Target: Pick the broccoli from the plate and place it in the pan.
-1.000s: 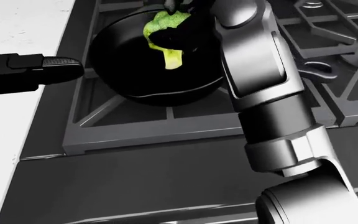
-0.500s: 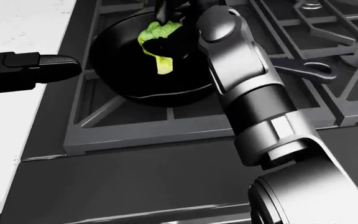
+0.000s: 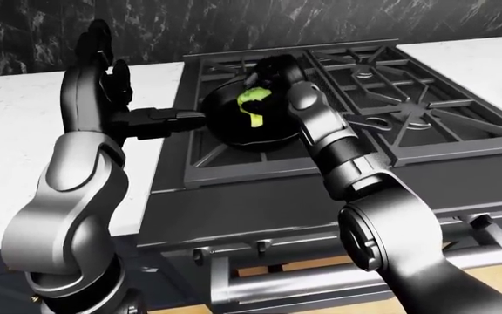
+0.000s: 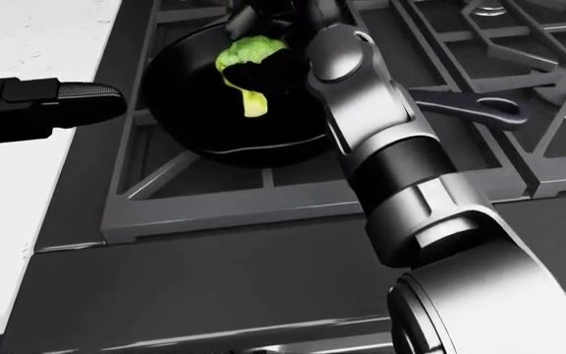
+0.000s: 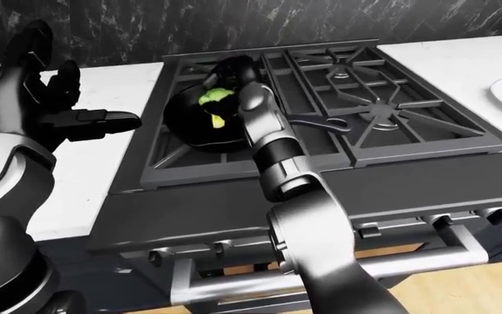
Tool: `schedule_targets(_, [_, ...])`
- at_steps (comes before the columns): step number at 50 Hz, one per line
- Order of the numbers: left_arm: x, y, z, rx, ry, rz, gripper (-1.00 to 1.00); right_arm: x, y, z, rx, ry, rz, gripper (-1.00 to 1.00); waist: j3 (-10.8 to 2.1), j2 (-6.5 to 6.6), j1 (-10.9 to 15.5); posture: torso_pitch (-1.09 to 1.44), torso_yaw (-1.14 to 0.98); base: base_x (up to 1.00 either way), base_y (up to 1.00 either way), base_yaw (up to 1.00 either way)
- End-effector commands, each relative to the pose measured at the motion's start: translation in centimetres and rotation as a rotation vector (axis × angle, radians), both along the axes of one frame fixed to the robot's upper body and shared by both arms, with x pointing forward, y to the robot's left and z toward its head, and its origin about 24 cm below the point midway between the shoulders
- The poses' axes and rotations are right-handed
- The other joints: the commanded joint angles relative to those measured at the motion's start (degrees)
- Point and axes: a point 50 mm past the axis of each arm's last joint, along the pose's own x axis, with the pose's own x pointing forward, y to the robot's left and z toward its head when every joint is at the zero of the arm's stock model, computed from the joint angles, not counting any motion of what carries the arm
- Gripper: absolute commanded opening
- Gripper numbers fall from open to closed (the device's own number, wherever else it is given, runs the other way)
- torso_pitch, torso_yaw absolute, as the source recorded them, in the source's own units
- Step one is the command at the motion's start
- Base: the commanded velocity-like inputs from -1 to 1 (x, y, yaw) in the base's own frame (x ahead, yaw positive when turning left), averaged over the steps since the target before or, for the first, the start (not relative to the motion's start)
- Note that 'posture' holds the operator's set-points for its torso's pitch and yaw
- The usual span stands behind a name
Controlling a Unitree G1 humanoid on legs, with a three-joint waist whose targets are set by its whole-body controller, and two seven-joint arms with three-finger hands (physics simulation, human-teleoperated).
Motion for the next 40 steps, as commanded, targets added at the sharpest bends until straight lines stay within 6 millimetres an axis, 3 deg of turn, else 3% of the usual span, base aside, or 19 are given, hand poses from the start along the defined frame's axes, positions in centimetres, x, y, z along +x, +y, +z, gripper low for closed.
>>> schedule_targets(1, [-0.5, 0.0, 1.3, 0.005, -0.079, 0.004, 1.0, -0.1, 0.3, 3.0, 0.011, -0.111, 0.015, -0.5, -1.7, 0.22, -0.03, 0.0, 0.0, 0.0, 0.0, 0.0])
schedule_targets(3, [-0.4, 0.0, 1.2, 0.005, -0.079, 0.003, 1.0, -0.1, 0.3, 2.9, 0.012, -0.112, 0.015, -0.48, -1.72, 0.21, 0.0, 0.0, 0.0, 0.0, 0.0, 0.0])
schedule_targets(6, [-0.4, 0.0, 1.3, 0.005, -0.08, 0.004, 1.0, -0.1, 0.3, 2.7, 0.009, -0.113, 0.014, -0.11, -1.75, 0.22, 0.02, 0.0, 0.0, 0.0, 0.0, 0.0])
schedule_targets(18, [-0.6, 0.1, 1.5, 0.005, -0.085, 0.006, 1.0, -0.1, 0.2, 2.4, 0.003, -0.135, -0.003, 0.09, -1.77, 0.23, 0.02, 0.0, 0.0, 0.0, 0.0, 0.0])
schedule_targets(22, [-0.7, 0.1, 1.6, 0.004, -0.088, 0.006, 1.0, -0.1, 0.3, 2.2, 0.01, -0.135, -0.004, 0.25, -1.81, 0.24, 0.02, 0.0, 0.0, 0.0, 0.0, 0.0])
schedule_targets(24, [-0.7, 0.1, 1.7, 0.004, -0.089, 0.006, 1.0, -0.1, 0.3, 2.0, 0.012, -0.132, -0.001, 0.51, -1.8, 0.23, 0.02, 0.0, 0.0, 0.0, 0.0, 0.0])
schedule_targets(34, [-0.8, 0.1, 1.9, 0.003, -0.093, 0.006, 1.0, -0.1, 0.3, 1.4, 0.026, -0.128, -0.004, 0.62, -1.84, 0.22, 0.03, 0.0, 0.0, 0.0, 0.0, 0.0])
schedule_targets(35, [-0.8, 0.1, 1.9, 0.003, -0.093, 0.006, 1.0, -0.1, 0.4, 1.2, 0.028, -0.127, -0.004, 0.94, -1.83, 0.22, 0.03, 0.0, 0.0, 0.0, 0.0, 0.0])
schedule_targets(40, [-0.8, 0.1, 1.9, 0.002, -0.093, 0.006, 1.0, -0.1, 0.5, 1.3, 0.028, -0.144, 0.0, 1.0, -1.86, 0.23, 0.02, 0.0, 0.0, 0.0, 0.0, 0.0])
